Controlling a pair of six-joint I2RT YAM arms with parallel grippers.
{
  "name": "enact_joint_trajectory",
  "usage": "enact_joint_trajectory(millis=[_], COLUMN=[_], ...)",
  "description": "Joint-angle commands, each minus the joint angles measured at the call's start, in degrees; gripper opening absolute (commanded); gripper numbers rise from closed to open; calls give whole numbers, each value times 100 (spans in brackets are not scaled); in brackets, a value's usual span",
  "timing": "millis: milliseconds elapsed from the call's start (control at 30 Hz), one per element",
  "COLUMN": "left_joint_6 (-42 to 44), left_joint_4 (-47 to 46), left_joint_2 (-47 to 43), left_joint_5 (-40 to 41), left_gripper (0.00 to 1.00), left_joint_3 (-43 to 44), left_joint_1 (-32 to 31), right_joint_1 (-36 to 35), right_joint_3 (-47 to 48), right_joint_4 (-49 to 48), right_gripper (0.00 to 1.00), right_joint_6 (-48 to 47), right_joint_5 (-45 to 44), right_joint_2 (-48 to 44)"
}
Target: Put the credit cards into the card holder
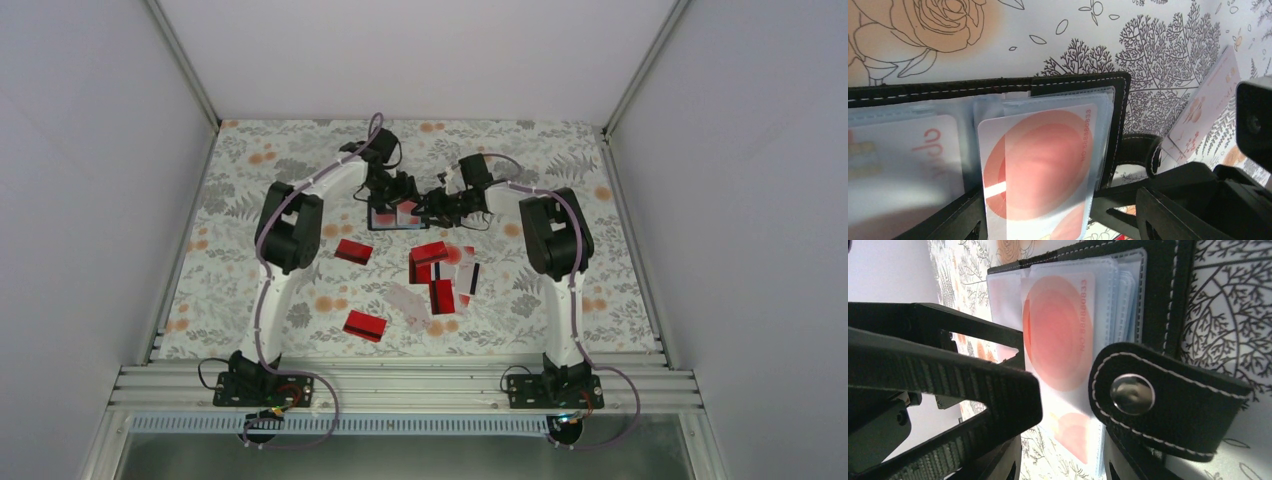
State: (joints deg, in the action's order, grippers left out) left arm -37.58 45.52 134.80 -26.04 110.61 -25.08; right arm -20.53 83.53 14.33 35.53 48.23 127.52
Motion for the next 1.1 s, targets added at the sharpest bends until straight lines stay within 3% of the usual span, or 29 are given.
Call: enact_joint_trajectory(millis=[0, 267, 433, 733, 967, 1067], left_joint_6=[-536, -413, -15, 934, 1680, 2077], left_joint_4=[384, 688, 950, 596, -281, -495], left_joint_2=[319, 566, 423, -833, -1726, -1947], left_joint_5=[-135, -15, 339, 1079, 664, 540], left_gripper=[72, 73, 83, 95, 97, 94], left_joint_3=[365, 863, 969, -98, -1378, -1683], left_joint_1=[-262, -426, -462, -314, 74, 140], right_joint_1=[-43, -39, -25, 47, 75, 70], right_joint_3=[-274, -339, -163, -322, -106, -61], right_joint_4=[-118, -260, 135, 221, 399, 490], right_gripper=[42, 42, 42, 42, 42, 42], right_joint_6=[80, 44, -259, -390, -446, -475], right_joint_5=[34, 125, -90, -180, -277, -255], right_joint_2=[-103, -59, -110, -271, -334, -396])
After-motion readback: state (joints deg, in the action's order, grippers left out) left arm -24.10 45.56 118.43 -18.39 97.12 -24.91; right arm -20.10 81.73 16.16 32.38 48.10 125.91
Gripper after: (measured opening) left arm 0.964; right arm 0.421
